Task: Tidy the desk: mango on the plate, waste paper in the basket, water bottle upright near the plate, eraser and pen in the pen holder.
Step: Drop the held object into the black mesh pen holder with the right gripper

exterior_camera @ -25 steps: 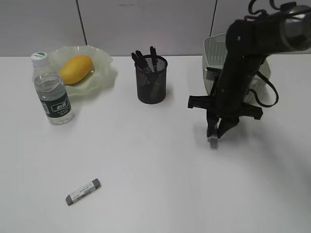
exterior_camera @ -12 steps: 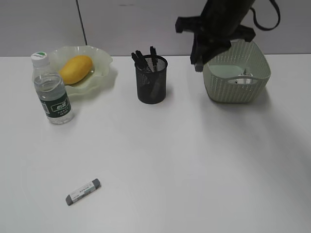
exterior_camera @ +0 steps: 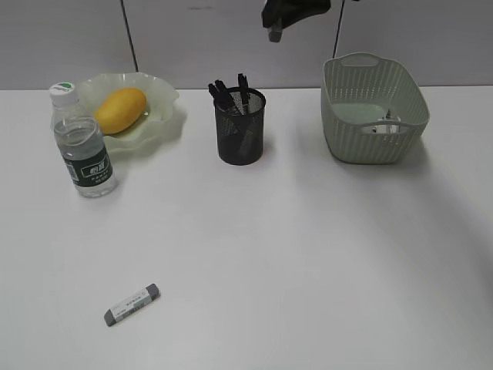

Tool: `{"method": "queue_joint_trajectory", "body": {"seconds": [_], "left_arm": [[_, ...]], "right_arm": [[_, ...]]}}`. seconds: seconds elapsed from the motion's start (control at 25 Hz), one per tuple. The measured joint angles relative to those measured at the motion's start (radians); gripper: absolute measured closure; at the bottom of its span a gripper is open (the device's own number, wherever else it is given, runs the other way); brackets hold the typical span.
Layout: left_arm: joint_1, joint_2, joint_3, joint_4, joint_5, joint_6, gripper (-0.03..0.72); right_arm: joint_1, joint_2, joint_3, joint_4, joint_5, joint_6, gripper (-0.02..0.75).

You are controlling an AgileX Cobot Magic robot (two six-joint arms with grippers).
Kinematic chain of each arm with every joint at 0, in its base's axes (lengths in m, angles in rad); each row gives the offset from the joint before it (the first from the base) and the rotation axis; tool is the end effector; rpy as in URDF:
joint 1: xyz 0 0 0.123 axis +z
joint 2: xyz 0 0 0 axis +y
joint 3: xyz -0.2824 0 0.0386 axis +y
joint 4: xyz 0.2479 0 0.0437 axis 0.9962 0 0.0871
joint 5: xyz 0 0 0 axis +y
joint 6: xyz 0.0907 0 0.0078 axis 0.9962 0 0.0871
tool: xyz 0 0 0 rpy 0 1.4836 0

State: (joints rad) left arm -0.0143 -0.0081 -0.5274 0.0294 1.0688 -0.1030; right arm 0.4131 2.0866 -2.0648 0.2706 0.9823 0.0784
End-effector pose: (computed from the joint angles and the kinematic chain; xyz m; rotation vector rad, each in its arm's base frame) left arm -0.0097 0.0025 0.2840 -0.0915 2.0147 -0.0396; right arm 0.4285 0.2099 0.3183 -0.3274 2.5003 0.5473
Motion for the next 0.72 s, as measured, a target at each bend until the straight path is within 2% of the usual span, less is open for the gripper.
{"method": "queue_joint_trajectory", "body": {"seconds": [0.32, 0.72], "left_arm": [[0.000, 0.000, 0.000, 0.000, 0.000, 0.000, 0.449], [0.000, 0.000, 0.000, 0.000, 0.000, 0.000, 0.449]], "right_arm": [[0.029, 0.114, -0.001, 0.041, -0.145, -0.116, 0.566], [0.030, 0.183, -0.002, 0.040, -0.267, -0.139, 0.566]]}}
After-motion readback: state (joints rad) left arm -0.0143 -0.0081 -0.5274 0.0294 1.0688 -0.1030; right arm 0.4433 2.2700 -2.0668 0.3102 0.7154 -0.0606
